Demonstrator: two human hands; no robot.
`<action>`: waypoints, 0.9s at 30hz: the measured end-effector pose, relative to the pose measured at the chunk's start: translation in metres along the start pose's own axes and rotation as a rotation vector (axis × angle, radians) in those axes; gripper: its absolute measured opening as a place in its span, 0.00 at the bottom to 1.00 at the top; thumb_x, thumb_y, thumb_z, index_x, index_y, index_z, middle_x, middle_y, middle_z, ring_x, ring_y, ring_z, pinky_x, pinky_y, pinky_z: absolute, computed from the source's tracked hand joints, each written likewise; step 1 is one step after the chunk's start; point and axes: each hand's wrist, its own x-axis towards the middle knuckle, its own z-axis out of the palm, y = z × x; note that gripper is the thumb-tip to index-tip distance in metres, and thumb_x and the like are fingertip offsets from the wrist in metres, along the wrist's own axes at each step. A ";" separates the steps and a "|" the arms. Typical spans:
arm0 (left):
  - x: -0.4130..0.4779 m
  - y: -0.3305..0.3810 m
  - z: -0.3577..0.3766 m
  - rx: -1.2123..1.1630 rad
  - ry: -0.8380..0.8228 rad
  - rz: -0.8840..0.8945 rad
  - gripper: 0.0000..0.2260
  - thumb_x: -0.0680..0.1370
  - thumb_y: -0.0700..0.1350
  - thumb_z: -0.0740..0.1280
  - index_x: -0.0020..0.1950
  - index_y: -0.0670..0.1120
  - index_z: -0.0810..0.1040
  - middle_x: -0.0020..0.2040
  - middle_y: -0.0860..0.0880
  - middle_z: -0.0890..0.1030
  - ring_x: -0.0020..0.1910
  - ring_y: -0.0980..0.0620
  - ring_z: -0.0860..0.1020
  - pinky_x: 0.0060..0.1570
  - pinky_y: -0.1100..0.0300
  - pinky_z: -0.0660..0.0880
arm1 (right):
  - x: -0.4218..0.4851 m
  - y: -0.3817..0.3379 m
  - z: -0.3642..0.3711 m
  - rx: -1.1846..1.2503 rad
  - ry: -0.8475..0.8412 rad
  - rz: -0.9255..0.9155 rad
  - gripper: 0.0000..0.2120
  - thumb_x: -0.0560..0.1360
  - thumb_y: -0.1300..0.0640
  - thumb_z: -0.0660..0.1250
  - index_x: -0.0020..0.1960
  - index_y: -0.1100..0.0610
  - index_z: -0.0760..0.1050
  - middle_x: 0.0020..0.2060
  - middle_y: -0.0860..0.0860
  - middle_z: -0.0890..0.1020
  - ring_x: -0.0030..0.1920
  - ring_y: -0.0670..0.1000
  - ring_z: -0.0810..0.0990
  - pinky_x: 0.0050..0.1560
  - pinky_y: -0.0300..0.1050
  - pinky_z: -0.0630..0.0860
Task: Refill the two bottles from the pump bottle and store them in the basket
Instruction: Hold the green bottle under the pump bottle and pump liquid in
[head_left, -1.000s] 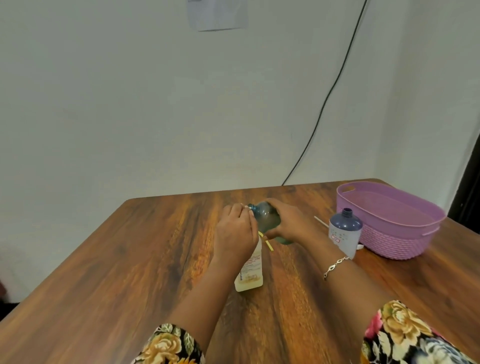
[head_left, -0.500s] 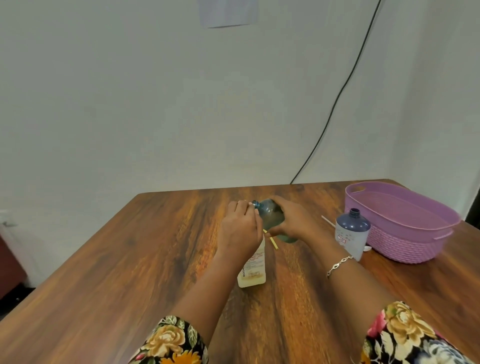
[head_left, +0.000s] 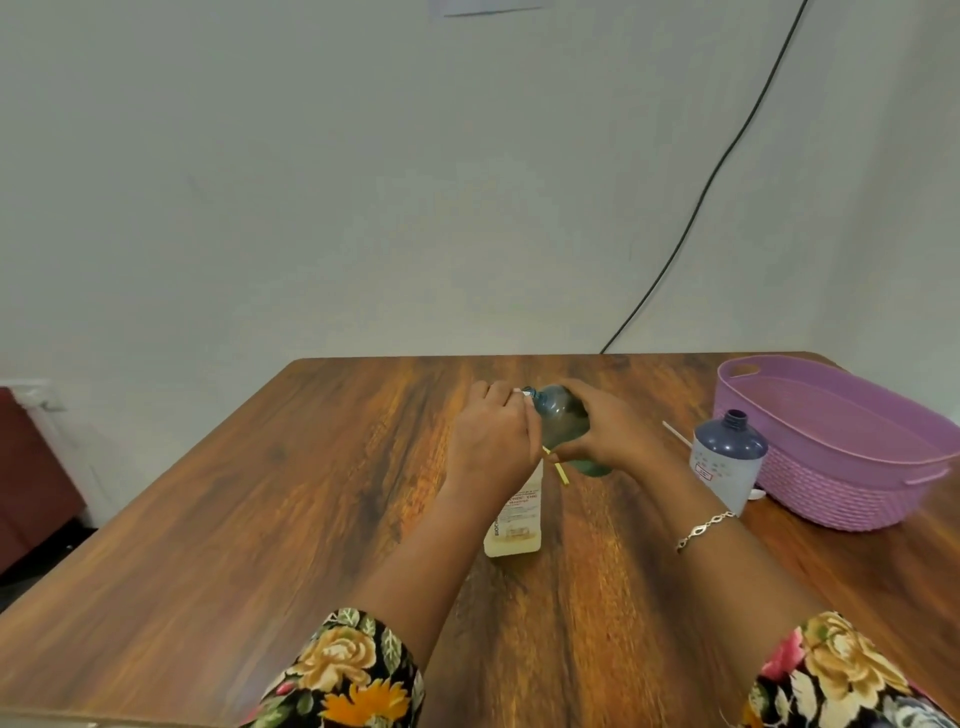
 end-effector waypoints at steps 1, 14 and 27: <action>0.001 -0.002 0.000 -0.034 0.014 -0.009 0.18 0.76 0.43 0.54 0.38 0.40 0.81 0.36 0.46 0.81 0.35 0.49 0.77 0.31 0.62 0.72 | 0.001 -0.001 -0.002 0.003 -0.003 -0.003 0.39 0.62 0.57 0.78 0.68 0.51 0.65 0.62 0.50 0.74 0.59 0.50 0.72 0.52 0.40 0.69; 0.001 0.001 0.004 -0.013 0.046 0.003 0.17 0.76 0.42 0.54 0.37 0.38 0.81 0.34 0.45 0.80 0.33 0.49 0.76 0.29 0.61 0.71 | -0.003 -0.007 -0.008 -0.024 -0.023 -0.021 0.37 0.64 0.59 0.77 0.69 0.51 0.64 0.63 0.51 0.73 0.61 0.52 0.72 0.54 0.43 0.70; 0.007 0.000 0.003 -0.010 -0.004 0.000 0.18 0.76 0.43 0.53 0.33 0.40 0.78 0.31 0.46 0.77 0.30 0.49 0.74 0.27 0.61 0.67 | -0.007 -0.010 -0.004 0.026 -0.019 0.021 0.37 0.64 0.59 0.77 0.68 0.51 0.64 0.63 0.50 0.73 0.62 0.52 0.72 0.53 0.41 0.68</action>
